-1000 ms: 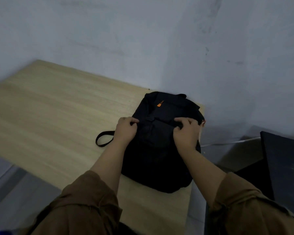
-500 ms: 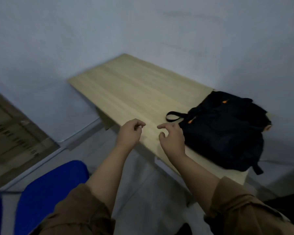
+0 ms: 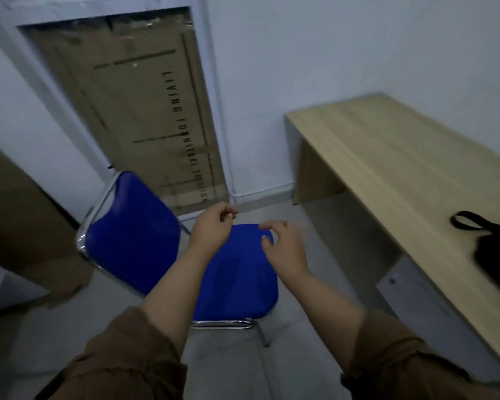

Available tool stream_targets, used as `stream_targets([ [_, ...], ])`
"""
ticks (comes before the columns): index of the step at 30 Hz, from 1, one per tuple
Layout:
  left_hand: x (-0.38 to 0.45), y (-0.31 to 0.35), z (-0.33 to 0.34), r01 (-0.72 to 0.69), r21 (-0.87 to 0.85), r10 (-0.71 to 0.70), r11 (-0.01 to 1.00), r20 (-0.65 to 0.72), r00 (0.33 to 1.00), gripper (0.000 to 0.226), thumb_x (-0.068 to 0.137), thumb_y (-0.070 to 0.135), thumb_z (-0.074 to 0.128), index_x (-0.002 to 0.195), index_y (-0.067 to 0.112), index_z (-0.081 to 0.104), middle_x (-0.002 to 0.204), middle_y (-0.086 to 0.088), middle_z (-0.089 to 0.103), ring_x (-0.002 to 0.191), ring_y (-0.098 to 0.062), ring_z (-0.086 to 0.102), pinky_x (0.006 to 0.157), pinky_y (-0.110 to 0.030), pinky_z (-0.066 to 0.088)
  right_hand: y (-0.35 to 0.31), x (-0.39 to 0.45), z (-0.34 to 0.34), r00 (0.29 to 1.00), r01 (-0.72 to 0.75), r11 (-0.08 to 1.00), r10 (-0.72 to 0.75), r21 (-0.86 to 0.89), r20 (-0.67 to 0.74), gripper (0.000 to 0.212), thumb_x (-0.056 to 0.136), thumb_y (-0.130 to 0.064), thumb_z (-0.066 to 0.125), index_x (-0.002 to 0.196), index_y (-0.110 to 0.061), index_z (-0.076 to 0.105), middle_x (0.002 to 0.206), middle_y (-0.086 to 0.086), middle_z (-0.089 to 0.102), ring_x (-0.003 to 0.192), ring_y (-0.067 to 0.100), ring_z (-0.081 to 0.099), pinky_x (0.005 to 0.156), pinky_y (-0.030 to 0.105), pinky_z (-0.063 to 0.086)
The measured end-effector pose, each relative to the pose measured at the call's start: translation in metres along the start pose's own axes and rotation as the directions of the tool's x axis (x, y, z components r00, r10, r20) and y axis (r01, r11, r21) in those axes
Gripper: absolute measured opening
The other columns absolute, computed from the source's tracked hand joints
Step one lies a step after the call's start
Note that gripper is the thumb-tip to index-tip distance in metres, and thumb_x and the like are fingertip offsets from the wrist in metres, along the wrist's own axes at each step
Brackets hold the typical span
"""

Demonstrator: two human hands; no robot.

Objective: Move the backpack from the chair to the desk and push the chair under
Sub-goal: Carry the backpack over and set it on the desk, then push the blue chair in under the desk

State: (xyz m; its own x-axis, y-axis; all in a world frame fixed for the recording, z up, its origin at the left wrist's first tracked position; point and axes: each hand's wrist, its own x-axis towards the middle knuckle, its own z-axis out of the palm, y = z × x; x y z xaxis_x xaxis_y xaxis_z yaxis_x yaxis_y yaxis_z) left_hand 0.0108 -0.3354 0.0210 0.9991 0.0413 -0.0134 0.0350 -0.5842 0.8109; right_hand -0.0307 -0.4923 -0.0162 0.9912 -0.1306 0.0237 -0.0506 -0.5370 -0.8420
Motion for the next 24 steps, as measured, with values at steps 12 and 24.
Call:
stream_targets([
  [12,-0.014,-0.09,-0.124,0.135,0.066,-0.108,0.989,-0.309,0.945,0.025,0.093,0.012,0.046,0.099,0.024,0.067,0.112,0.001,0.066,0.096,-0.014,0.061,0.076,-0.026,0.045,-0.082,0.007,0.119,0.936,0.209,0.978,-0.197,-0.011,0.291,0.034,0.089,-0.016,0.057,0.118,-0.03,0.064,0.122,-0.002,0.056,0.118,0.019,0.049,0.103,0.04,0.045],
  [24,0.028,-0.189,-0.244,0.325,0.02,-0.318,0.946,-0.159,0.935,0.033,0.094,0.009,0.047,0.126,0.011,0.055,0.122,-0.009,0.055,0.111,-0.028,0.058,0.086,-0.026,0.041,-0.163,0.005,0.261,0.895,0.212,0.977,-0.191,-0.007,0.402,0.05,0.092,-0.015,0.059,0.141,-0.02,0.049,0.144,0.003,0.052,0.135,0.021,0.043,0.111,0.031,0.038],
])
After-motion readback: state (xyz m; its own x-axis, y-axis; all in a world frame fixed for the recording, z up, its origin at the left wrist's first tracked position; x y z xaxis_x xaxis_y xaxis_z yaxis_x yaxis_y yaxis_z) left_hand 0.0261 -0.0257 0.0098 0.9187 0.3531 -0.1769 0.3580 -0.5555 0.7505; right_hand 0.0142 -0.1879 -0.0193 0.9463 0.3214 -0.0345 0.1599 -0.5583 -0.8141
